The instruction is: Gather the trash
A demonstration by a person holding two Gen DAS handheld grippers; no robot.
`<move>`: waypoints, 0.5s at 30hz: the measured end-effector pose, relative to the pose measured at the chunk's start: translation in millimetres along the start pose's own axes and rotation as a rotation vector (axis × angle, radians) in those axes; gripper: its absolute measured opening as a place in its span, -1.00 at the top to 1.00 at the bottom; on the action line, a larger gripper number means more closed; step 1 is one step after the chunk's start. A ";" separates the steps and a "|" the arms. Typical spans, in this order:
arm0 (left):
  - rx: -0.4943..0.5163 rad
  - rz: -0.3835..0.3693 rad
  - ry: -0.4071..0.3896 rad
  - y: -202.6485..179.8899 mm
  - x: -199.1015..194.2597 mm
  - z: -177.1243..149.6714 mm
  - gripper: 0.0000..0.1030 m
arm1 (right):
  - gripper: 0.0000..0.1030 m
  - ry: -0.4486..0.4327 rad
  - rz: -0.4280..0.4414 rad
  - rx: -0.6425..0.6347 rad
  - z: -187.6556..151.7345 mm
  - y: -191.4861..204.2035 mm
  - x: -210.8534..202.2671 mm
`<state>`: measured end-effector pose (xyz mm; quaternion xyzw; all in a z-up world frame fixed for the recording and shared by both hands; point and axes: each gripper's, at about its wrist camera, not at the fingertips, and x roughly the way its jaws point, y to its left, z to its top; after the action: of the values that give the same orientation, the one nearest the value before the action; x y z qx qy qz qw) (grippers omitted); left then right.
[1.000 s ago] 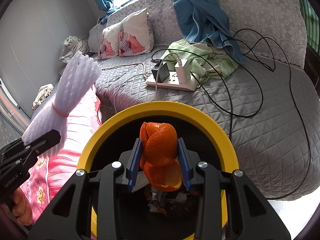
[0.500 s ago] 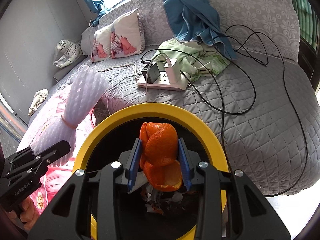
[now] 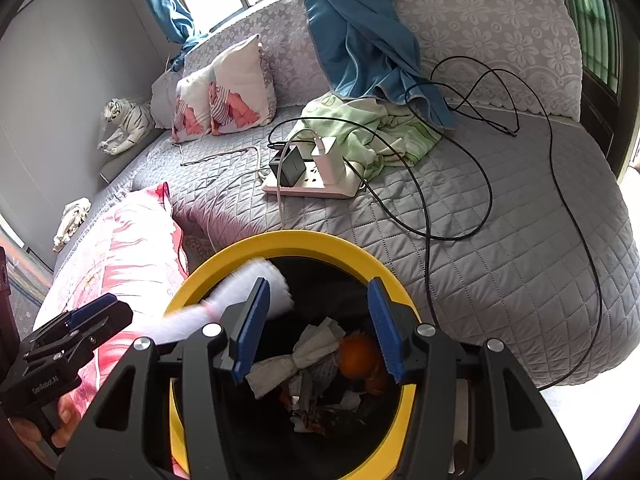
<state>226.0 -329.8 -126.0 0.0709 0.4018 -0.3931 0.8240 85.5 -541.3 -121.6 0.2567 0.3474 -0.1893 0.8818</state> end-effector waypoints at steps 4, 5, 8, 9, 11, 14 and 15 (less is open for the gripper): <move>-0.013 0.010 -0.020 4.3 -5.7 2.4 -0.20 | 0.06 -0.009 0.000 0.000 0.9 1.1 -6.5; -0.020 0.007 -0.024 5.5 -7.9 3.0 -0.20 | 0.06 -0.011 0.000 -0.002 1.3 2.2 -8.3; -0.028 0.010 -0.048 8.5 -17.1 3.8 -0.21 | 0.06 -0.018 0.000 -0.013 3.3 7.1 -12.3; -0.034 0.009 -0.055 10.0 -21.1 3.5 -0.20 | 0.06 -0.020 0.001 -0.018 3.8 9.6 -14.2; -0.047 0.010 -0.070 14.3 -30.4 3.2 -0.20 | 0.06 -0.022 0.005 -0.026 5.4 14.2 -16.4; -0.073 0.023 -0.100 25.2 -47.5 2.4 -0.20 | 0.06 -0.028 0.009 -0.049 6.6 25.2 -21.0; -0.085 0.025 -0.109 30.4 -54.1 1.1 -0.20 | 0.06 -0.029 0.014 -0.058 7.0 30.0 -22.5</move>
<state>228.2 -277.5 -92.5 0.0194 0.3715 -0.3685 0.8520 89.0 -518.0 -91.7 0.2306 0.3382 -0.1769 0.8951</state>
